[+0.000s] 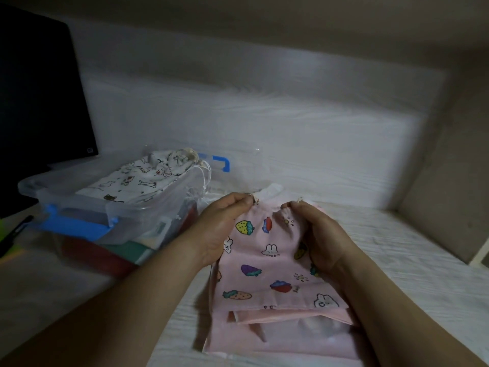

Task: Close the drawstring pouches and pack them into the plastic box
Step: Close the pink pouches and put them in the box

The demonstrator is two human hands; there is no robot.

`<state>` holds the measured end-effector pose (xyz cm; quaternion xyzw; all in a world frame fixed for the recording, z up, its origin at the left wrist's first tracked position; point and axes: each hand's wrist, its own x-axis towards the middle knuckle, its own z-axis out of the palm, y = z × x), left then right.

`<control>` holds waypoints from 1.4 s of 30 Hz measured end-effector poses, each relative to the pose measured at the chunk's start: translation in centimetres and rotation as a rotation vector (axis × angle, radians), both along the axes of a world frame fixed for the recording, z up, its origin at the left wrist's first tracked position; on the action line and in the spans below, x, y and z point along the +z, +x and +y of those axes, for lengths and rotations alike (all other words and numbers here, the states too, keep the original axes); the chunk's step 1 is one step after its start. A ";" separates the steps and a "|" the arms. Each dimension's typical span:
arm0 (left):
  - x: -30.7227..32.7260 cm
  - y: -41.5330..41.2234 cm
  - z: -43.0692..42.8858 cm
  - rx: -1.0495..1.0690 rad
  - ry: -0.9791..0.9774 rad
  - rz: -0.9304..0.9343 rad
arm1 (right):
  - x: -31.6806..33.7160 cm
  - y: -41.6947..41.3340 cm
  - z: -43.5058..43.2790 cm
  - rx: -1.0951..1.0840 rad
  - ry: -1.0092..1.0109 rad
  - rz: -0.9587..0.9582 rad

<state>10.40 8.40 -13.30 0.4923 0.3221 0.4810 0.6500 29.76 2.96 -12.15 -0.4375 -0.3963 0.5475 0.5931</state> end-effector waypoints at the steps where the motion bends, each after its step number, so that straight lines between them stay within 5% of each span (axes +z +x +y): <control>1: 0.1 0.0 0.0 0.003 -0.005 -0.020 | 0.0 0.1 0.1 0.002 0.006 0.014; 18: 1.1 -0.1 -0.6 -0.097 -0.058 -0.154 | -0.2 0.6 0.4 0.012 0.037 -0.036; 23: 0.8 0.1 -0.7 0.004 0.062 -0.100 | -0.4 0.6 0.3 0.031 0.010 -0.038; 29: 1.1 -0.3 -0.7 -0.050 -0.143 -0.355 | 0.4 1.2 0.6 -0.014 -0.077 0.212; 37: 0.4 -0.7 -0.1 0.019 -0.212 -0.471 | 0.2 2.3 0.9 -0.146 -0.058 0.594; 42: 0.6 -0.4 -0.5 0.049 -0.159 -0.273 | 0.3 2.6 0.9 -0.157 -0.091 0.561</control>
